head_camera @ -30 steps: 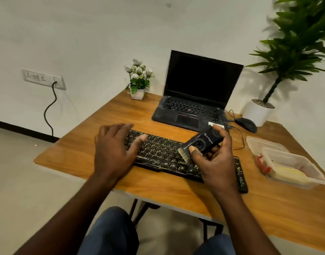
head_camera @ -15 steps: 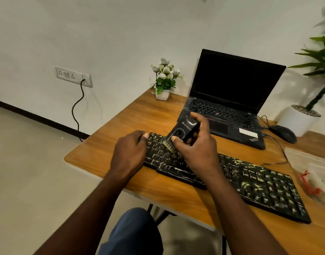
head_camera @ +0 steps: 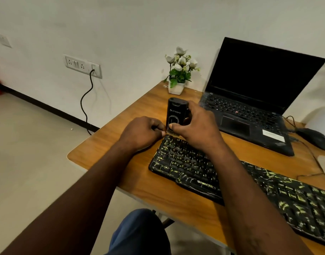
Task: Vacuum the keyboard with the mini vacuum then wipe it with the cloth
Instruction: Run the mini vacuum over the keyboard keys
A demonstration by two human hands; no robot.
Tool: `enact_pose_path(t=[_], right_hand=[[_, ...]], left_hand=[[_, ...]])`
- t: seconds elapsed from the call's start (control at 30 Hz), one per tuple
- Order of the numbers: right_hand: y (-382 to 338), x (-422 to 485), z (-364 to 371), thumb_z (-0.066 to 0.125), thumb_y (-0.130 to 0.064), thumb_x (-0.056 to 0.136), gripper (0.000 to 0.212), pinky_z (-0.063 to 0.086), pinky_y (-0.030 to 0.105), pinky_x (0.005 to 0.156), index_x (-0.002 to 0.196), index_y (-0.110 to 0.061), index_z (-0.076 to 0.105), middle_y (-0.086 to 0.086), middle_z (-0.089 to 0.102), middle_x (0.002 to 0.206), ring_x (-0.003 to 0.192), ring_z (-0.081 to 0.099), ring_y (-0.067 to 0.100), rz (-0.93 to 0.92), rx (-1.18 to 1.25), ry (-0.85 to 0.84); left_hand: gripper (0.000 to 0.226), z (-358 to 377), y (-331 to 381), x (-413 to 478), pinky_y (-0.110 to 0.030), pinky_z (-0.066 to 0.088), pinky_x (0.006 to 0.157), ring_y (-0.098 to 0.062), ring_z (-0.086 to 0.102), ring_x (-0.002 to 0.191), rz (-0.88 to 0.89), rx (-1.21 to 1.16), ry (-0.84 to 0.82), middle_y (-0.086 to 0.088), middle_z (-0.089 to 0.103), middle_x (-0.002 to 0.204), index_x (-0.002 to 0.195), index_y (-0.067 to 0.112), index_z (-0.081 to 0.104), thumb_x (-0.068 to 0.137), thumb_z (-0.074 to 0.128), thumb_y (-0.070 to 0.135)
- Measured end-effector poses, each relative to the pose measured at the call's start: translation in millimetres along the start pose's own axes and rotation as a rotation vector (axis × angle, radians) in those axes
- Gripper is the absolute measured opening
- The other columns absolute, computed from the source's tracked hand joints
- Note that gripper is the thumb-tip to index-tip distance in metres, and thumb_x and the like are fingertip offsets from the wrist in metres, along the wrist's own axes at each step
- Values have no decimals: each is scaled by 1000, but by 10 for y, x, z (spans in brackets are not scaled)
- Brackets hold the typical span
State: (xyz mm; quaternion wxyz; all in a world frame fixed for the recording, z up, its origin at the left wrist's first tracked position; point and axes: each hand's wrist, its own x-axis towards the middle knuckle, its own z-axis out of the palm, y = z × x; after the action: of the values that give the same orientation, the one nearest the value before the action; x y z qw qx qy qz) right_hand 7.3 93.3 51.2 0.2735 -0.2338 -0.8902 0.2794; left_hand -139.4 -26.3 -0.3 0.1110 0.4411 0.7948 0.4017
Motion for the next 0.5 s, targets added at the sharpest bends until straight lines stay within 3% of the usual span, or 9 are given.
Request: enact_pose_path(t=[0.1,0.23,0.33,0.43,0.5], right_hand=[[48,30,86,87,-27,79,61,44,4,64,133,-28,59,-14,65,107,95,65,5,4,-14,-43],[30,31,127,87,-28,79,59,46,5,65,131,-29,60,-16,65,103,91,65,2,-31,-38,-51],[9,1,140,86,-28,80,57,53,10,69,131,-27,60,-14,66,104,90,65,4,-44,-50,-78],[-10,-60,132,86,-27,80,58,62,27,78,132,-29,62,-9,71,108,93,69,6,-89,-30,-163],[-6,-85,109,87,-25,79,55,62,30,80,130,-29,65,-11,73,106,92,70,4,-97,13,-228]], left_hand=[[20,-14,-35,68,-31,46,66,-6,59,64,25,-29,-40,14,68,69,73,36,71,90,72,26],[27,-44,-63,110,-27,41,52,-10,53,47,-27,-188,-96,2,67,60,72,26,73,91,68,8],[34,-61,-86,115,-26,41,50,-19,56,50,-69,-271,-123,-6,69,61,74,30,76,91,69,1],[36,-87,-61,106,-25,49,54,-9,63,52,-69,-253,-110,2,72,61,74,26,72,85,68,-8],[39,-103,-22,96,-16,47,52,1,61,50,-61,-252,-104,11,70,57,71,23,70,84,64,-13]])
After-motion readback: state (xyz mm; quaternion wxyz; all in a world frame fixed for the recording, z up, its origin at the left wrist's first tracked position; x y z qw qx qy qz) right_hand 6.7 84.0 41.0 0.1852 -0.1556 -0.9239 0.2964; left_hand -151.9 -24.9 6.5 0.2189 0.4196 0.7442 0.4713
